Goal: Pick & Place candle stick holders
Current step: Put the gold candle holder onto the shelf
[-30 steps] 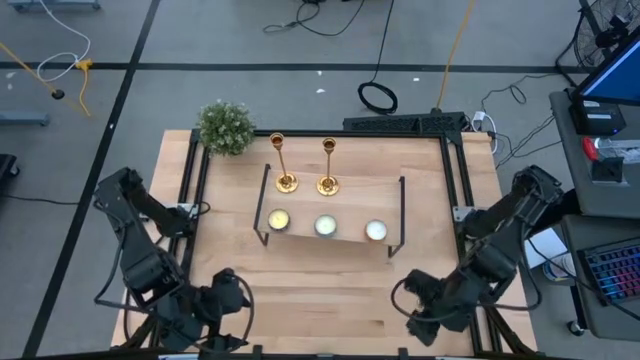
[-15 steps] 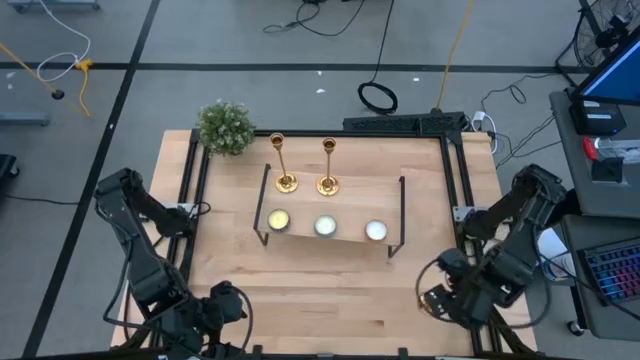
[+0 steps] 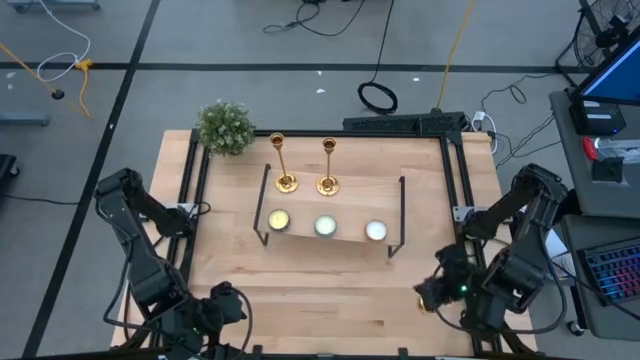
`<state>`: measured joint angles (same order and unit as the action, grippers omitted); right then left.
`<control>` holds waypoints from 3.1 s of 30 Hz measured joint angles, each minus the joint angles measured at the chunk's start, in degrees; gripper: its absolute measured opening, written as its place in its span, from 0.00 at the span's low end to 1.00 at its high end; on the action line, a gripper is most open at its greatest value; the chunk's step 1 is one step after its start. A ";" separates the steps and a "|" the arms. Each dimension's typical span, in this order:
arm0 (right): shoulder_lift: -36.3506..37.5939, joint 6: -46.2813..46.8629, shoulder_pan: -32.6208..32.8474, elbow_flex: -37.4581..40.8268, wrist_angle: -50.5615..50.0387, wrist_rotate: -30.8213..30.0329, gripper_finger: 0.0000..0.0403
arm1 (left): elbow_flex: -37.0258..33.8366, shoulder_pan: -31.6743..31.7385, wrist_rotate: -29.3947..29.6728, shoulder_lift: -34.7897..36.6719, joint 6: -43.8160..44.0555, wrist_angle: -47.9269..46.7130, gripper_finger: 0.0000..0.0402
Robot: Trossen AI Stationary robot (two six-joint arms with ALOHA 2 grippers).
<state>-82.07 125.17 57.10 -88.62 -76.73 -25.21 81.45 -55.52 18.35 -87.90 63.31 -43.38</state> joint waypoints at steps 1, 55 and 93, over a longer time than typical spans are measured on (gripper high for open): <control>0.06 -1.65 0.00 0.00 1.35 -5.48 0.58 | 0.00 0.05 0.01 0.00 0.01 0.00 0.99; 4.71 -80.23 -11.01 -0.02 65.33 -16.92 0.55 | 0.07 21.92 -15.23 0.07 8.98 19.78 0.99; -23.67 -27.08 4.53 0.00 73.85 25.89 0.55 | 0.07 26.16 -13.56 0.07 0.83 30.42 0.99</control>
<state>-105.74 98.08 61.63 -88.62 -2.89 0.68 81.52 -29.36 4.79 -87.83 64.14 -12.95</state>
